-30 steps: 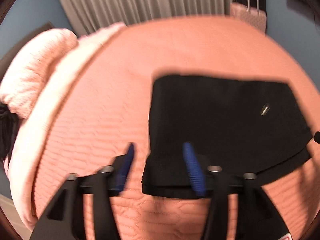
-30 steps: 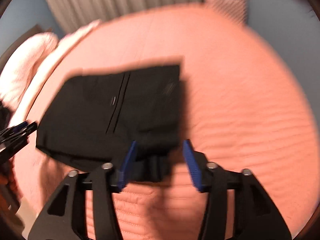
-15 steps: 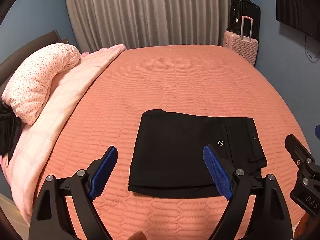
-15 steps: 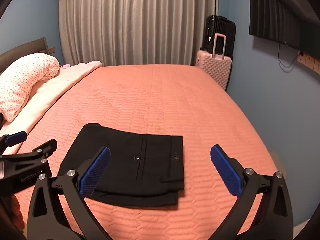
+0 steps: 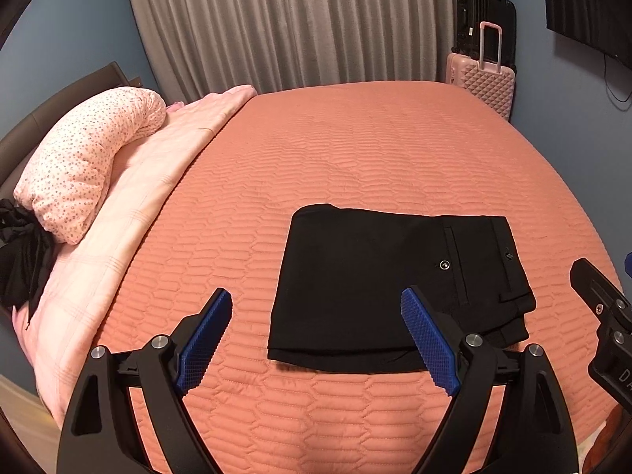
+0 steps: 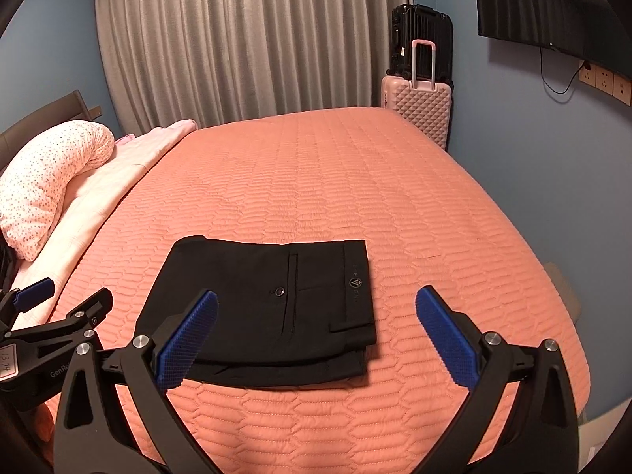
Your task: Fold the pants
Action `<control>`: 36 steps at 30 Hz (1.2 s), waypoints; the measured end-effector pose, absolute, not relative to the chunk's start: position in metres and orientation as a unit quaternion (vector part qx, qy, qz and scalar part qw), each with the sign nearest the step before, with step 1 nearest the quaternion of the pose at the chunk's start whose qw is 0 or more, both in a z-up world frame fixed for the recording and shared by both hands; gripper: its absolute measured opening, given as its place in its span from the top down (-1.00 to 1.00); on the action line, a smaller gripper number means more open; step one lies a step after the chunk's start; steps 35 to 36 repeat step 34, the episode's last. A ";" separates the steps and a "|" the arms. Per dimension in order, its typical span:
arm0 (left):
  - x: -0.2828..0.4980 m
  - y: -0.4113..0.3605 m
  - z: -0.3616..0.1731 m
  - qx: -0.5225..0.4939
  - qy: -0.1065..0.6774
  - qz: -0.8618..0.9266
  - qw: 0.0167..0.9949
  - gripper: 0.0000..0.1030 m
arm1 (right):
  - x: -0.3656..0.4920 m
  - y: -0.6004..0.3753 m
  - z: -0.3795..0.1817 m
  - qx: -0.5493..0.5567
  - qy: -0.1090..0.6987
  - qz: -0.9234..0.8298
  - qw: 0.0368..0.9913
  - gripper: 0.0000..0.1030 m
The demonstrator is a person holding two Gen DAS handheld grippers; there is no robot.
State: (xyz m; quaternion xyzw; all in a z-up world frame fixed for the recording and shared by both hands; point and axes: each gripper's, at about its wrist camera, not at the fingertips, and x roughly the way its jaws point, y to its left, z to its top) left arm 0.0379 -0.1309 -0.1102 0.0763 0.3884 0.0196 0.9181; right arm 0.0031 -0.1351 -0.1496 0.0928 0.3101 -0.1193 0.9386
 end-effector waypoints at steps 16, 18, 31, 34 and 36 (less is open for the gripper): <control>0.031 -0.127 -0.107 0.051 0.383 -0.008 0.922 -0.67 | -0.001 -0.133 -0.152 0.093 0.309 -0.126 0.938 -0.91; 0.030 -0.126 -0.108 0.050 0.383 -0.013 0.922 -0.67 | -0.002 -0.134 -0.154 0.094 0.312 -0.128 0.937 -0.91; 0.022 -0.132 -0.109 0.093 0.376 0.012 0.922 -0.67 | -0.012 -0.129 -0.153 0.094 0.312 -0.127 0.937 -0.91; 0.021 -0.131 -0.109 0.092 0.379 0.009 0.921 -0.67 | -0.013 -0.129 -0.153 0.096 0.312 -0.127 0.937 -0.91; 0.021 -0.131 -0.109 0.092 0.379 0.009 0.921 -0.67 | -0.013 -0.129 -0.153 0.096 0.312 -0.127 0.937 -0.91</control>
